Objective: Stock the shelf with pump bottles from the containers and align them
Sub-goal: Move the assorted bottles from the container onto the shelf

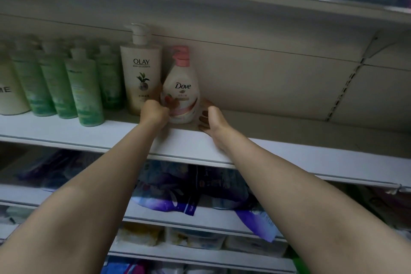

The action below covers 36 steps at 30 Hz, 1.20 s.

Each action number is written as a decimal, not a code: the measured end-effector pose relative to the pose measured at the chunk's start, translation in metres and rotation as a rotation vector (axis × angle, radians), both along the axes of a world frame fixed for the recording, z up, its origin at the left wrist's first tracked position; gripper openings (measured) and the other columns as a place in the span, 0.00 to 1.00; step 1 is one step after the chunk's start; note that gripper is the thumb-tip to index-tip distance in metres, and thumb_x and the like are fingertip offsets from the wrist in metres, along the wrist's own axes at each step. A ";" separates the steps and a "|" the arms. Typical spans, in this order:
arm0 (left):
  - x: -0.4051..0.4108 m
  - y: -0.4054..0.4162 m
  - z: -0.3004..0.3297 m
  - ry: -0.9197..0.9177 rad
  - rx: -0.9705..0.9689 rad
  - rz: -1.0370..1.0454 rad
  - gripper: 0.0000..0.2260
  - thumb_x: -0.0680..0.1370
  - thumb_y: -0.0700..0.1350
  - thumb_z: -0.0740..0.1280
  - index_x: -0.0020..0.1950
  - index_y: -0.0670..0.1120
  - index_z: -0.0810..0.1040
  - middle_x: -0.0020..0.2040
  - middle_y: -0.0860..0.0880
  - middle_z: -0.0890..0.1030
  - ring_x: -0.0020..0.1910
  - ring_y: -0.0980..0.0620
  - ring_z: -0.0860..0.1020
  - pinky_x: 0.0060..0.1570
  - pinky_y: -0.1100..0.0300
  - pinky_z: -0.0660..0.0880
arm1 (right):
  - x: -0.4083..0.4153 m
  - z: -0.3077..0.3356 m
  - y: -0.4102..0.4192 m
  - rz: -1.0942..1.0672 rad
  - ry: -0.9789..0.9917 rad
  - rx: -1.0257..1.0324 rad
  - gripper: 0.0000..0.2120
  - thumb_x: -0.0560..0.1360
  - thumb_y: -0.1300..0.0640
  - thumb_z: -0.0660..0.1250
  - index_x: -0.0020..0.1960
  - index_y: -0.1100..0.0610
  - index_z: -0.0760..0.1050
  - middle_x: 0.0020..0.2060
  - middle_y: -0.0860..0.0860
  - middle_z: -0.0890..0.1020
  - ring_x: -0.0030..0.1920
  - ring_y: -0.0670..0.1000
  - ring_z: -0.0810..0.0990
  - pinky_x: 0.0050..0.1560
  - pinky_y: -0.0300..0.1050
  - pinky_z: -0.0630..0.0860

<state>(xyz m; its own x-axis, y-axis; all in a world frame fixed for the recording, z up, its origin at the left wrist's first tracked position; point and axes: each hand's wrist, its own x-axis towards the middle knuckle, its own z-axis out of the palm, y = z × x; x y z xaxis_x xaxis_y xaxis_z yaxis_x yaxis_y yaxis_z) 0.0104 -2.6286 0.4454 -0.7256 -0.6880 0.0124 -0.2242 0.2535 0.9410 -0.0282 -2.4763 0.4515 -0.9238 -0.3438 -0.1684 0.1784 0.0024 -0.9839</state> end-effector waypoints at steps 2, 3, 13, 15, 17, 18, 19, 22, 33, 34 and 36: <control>0.012 0.013 -0.001 0.058 -0.039 0.068 0.10 0.77 0.43 0.70 0.54 0.39 0.77 0.52 0.40 0.80 0.52 0.41 0.79 0.53 0.49 0.78 | 0.005 0.000 0.017 -0.005 -0.006 -0.023 0.13 0.81 0.44 0.61 0.60 0.50 0.73 0.53 0.49 0.77 0.60 0.54 0.76 0.55 0.50 0.75; 0.019 0.022 -0.001 0.079 -0.075 0.107 0.13 0.76 0.46 0.71 0.55 0.40 0.76 0.53 0.41 0.80 0.53 0.42 0.79 0.52 0.49 0.77 | 0.007 0.000 0.028 -0.017 -0.010 -0.030 0.15 0.80 0.43 0.61 0.62 0.51 0.71 0.56 0.51 0.76 0.60 0.54 0.75 0.55 0.51 0.75; 0.078 0.169 0.004 0.435 0.373 -0.073 0.15 0.77 0.50 0.71 0.60 0.46 0.76 0.59 0.48 0.78 0.59 0.48 0.77 0.56 0.51 0.79 | 0.053 0.001 0.157 0.014 0.015 -0.045 0.30 0.80 0.39 0.61 0.76 0.55 0.66 0.69 0.56 0.73 0.68 0.54 0.73 0.62 0.53 0.74; 0.087 0.205 0.000 0.425 0.523 -0.133 0.14 0.77 0.49 0.71 0.60 0.46 0.75 0.59 0.47 0.77 0.59 0.48 0.77 0.50 0.54 0.81 | 0.065 0.000 0.190 0.012 0.041 -0.042 0.29 0.80 0.39 0.61 0.76 0.54 0.67 0.70 0.56 0.73 0.69 0.53 0.71 0.63 0.50 0.71; 0.096 0.240 -0.007 0.407 0.620 -0.167 0.12 0.78 0.49 0.70 0.58 0.46 0.75 0.59 0.46 0.76 0.59 0.47 0.77 0.46 0.56 0.80 | 0.077 -0.003 0.224 0.013 0.068 -0.028 0.28 0.80 0.40 0.60 0.75 0.53 0.68 0.71 0.55 0.72 0.70 0.51 0.70 0.64 0.50 0.68; 0.099 0.258 -0.012 0.395 0.646 -0.181 0.12 0.78 0.49 0.70 0.58 0.46 0.75 0.60 0.45 0.75 0.59 0.47 0.77 0.46 0.56 0.79 | 0.083 -0.006 0.242 0.010 0.077 -0.016 0.28 0.80 0.40 0.60 0.75 0.53 0.68 0.71 0.55 0.72 0.68 0.50 0.70 0.64 0.49 0.66; 0.103 0.276 -0.016 0.379 0.660 -0.199 0.12 0.78 0.49 0.69 0.59 0.47 0.76 0.60 0.45 0.75 0.58 0.47 0.76 0.47 0.56 0.79 | 0.089 -0.009 0.260 0.005 0.085 -0.003 0.27 0.80 0.41 0.60 0.74 0.54 0.69 0.71 0.54 0.73 0.66 0.49 0.70 0.63 0.48 0.66; 0.113 0.328 -0.032 0.337 0.682 -0.249 0.10 0.79 0.50 0.68 0.58 0.48 0.76 0.57 0.46 0.74 0.52 0.50 0.76 0.47 0.57 0.77 | 0.105 -0.019 0.313 -0.024 0.076 0.009 0.26 0.81 0.42 0.60 0.74 0.55 0.69 0.72 0.53 0.72 0.69 0.50 0.70 0.63 0.50 0.65; 0.160 0.478 -0.147 0.061 0.718 -0.315 0.04 0.79 0.48 0.67 0.51 0.49 0.76 0.42 0.51 0.74 0.42 0.53 0.73 0.39 0.61 0.75 | 0.148 -0.130 0.469 -0.118 -0.145 0.126 0.27 0.81 0.41 0.60 0.74 0.56 0.69 0.71 0.53 0.72 0.72 0.54 0.68 0.65 0.52 0.66; 0.168 0.488 -0.163 0.022 0.724 -0.332 0.05 0.79 0.48 0.68 0.51 0.49 0.75 0.41 0.51 0.73 0.40 0.53 0.72 0.36 0.63 0.74 | 0.153 -0.145 0.478 -0.136 -0.182 0.144 0.28 0.81 0.41 0.60 0.74 0.56 0.69 0.72 0.54 0.72 0.72 0.54 0.68 0.67 0.54 0.65; 0.182 0.502 -0.195 -0.067 0.718 -0.332 0.12 0.78 0.49 0.70 0.59 0.46 0.75 0.48 0.50 0.77 0.47 0.52 0.76 0.44 0.59 0.77 | 0.164 -0.175 0.494 -0.166 -0.242 0.167 0.27 0.80 0.41 0.61 0.73 0.56 0.71 0.71 0.55 0.73 0.71 0.55 0.70 0.68 0.54 0.66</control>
